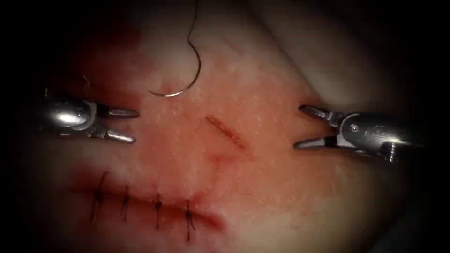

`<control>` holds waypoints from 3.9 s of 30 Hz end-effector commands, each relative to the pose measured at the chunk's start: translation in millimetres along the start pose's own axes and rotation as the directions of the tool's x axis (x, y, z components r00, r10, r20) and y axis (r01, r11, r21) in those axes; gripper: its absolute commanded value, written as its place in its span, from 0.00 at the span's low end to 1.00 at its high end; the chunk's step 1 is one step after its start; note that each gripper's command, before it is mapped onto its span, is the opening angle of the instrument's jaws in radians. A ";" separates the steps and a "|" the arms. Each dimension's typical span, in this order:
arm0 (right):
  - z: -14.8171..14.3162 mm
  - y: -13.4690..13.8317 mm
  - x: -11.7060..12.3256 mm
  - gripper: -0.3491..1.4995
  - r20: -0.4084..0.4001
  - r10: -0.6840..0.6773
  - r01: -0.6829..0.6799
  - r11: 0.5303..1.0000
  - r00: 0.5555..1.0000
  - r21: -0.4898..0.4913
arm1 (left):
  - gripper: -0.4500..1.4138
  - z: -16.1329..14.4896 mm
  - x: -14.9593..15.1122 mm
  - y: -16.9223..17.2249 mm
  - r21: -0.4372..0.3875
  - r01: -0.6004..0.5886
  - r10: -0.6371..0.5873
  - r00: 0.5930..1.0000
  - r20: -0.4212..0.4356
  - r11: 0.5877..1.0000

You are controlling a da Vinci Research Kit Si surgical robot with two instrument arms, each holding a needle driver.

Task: Wound Closure

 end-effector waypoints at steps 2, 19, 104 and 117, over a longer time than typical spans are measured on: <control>0.6 -0.1 -0.1 0.67 0.000 0.002 -0.002 1.000 1.000 0.002 | 0.50 0.5 -0.3 0.3 -0.002 0.001 -0.001 1.000 0.000 1.000; -0.1 -1.2 2.3 0.72 -0.011 0.023 -0.023 1.000 1.000 -0.009 | 0.59 3.3 -1.1 -4.9 0.112 0.021 -0.038 0.988 0.152 0.993; 10.3 -4.3 4.7 0.54 -0.192 0.776 -0.776 0.624 0.601 0.089 | 0.05 4.9 5.1 5.6 0.135 -0.724 0.645 0.671 0.366 0.677; 12.2 -5.7 5.6 0.54 -0.171 0.805 -0.797 0.590 0.569 0.127 | 0.05 5.0 6.2 7.3 0.131 -0.740 0.670 0.658 0.343 0.660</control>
